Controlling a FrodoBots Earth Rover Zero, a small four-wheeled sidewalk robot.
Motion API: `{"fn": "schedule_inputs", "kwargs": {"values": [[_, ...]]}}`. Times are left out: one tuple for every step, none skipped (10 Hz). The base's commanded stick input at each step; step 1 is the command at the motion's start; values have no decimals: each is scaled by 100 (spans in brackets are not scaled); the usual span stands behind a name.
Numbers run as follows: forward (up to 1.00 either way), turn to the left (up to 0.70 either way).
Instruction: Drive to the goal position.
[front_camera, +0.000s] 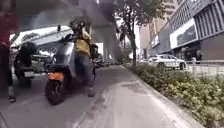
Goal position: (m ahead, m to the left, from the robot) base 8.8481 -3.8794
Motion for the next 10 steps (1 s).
{"fn": "schedule_inputs", "kwargs": {"values": [[45, 0], [45, 0], [45, 0], [45, 0], [45, 0], [45, 0], [45, 0], [45, 0], [45, 0], [45, 0]]}}
